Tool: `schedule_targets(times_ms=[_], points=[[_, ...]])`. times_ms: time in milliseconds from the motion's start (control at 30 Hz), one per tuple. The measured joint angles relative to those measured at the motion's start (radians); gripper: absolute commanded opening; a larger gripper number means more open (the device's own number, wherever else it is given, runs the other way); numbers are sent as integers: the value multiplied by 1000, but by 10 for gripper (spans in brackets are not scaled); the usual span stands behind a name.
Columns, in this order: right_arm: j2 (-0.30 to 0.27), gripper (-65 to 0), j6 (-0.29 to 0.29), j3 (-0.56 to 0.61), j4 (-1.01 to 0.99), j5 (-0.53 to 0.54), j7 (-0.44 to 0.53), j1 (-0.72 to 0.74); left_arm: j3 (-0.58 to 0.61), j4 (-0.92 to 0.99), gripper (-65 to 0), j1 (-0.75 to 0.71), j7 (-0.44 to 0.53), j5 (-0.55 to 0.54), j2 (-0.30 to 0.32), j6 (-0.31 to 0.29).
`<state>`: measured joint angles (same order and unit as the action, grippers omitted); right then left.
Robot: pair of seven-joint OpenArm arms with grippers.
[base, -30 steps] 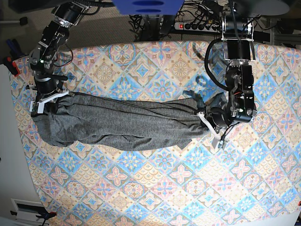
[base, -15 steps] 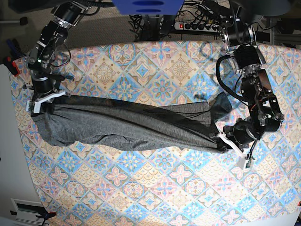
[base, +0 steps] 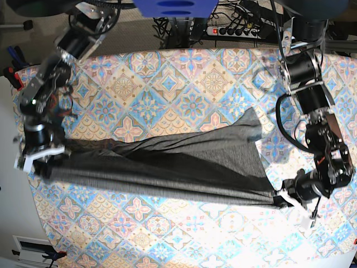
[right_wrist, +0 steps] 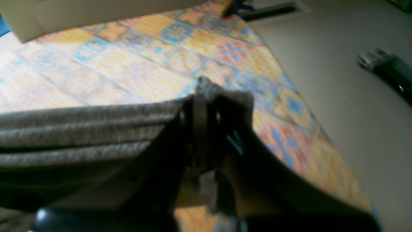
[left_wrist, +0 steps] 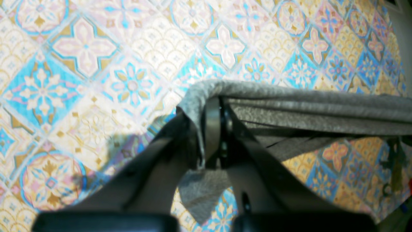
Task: Layout the t-shirt on the table in an organized manner, then fold the t-shirt properly
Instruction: 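Lift the grey shirt with both grippers and shake it open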
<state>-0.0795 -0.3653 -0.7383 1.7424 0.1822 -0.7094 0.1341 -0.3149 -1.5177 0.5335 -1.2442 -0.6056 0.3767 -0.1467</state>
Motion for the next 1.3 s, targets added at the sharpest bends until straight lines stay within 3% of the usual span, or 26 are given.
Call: schedule_targets(times_ms=[300,467,633,867,1000,1167,1233,1300], points=[[-22,-650,7,-1,-141,-6,3,58,132,78,-650,113,29,11,19,0],[-24,-650,5,0,-281,2,19,68,189,90,-650,115,80,112,17,-4],[-51,-650,-5,10,-423,0,7,63,197,253,-650,115,163,165,11,-6],[-121,-650,8,174,-621,1,35,234,194,478,-650,113,349,261,10,-8],[-144,-650,8,240,-755,-10,27,317,188,534,-650,104,361,281,19,-4],[-160,-646,18,361,-921,-5,126,461,195,530,-650,85,372,285,14,-4],[-156,-518,16,412,-959,-3,146,464,194,529,-641,60,372,293,18,0],[-151,-394,18,454,-975,-11,146,438,194,529,-553,29,368,296,21,0]])
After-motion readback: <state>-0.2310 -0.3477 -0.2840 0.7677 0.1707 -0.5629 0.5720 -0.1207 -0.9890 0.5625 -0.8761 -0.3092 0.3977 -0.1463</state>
